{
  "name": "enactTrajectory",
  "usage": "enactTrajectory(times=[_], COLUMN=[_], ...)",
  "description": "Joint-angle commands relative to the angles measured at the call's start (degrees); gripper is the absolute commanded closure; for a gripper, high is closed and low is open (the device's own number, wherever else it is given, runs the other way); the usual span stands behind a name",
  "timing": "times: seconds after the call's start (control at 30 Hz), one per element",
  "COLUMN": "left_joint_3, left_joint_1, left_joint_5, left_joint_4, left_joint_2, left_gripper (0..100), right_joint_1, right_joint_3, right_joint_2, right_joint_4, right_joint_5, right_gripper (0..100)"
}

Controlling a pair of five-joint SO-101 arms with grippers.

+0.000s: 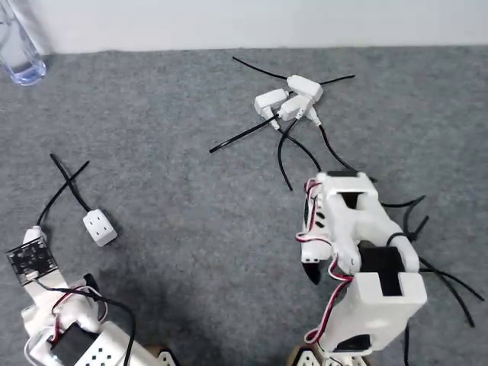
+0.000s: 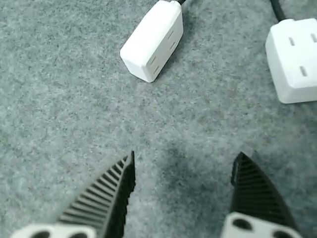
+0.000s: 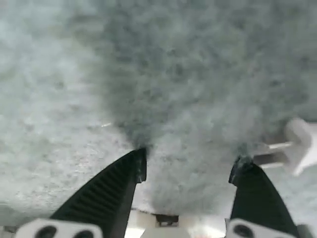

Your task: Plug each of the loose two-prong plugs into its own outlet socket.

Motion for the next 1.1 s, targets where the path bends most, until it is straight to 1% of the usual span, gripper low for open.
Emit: enactTrajectory(times=[0.0,0.1,0.3,0.47,0.6,0.7,0.87,0.97,1.07], left_joint_3=[-0.31,-0.31,-0.31,-0.31,-1.19,-6.9,-26.42,-34.59,-37.67], left_joint_1=[0.0,2.55,11.34,15.82,20.66,22.59,22.15,22.15,21.63], left_joint_5=[0.53,0.53,0.53,0.62,0.62,0.88,7.91,8.44,7.47], left_joint_4=[-1.14,-1.93,-3.78,-7.65,-8.88,-8.18,-2.11,0.88,2.11], left_joint_2=[-0.88,-0.88,-0.88,-0.88,-0.88,-0.88,-0.88,-0.88,-0.88], left_gripper=[70,70,70,70,70,70,70,70,70], right_joint_1=[-0.22,-0.57,-0.4,-0.48,-0.57,-0.57,-0.57,-0.57,-0.57], right_joint_3=[3.34,5.71,5.71,5.71,5.63,5.63,5.63,5.63,5.63], right_joint_2=[-2.07,-2.07,-1.89,-1.54,-1.54,-1.54,-1.54,-1.54,-1.54], right_joint_4=[-5.58,-8.57,-8.92,-9.01,-10.33,-10.59,-10.59,-10.59,-10.59], right_joint_5=[3.16,3.52,3.25,3.16,3.16,3.16,3.34,3.34,3.43], right_gripper=[72.1,72.1,72.1,72.1,72.1,72.1,72.1,72.1,72.1])
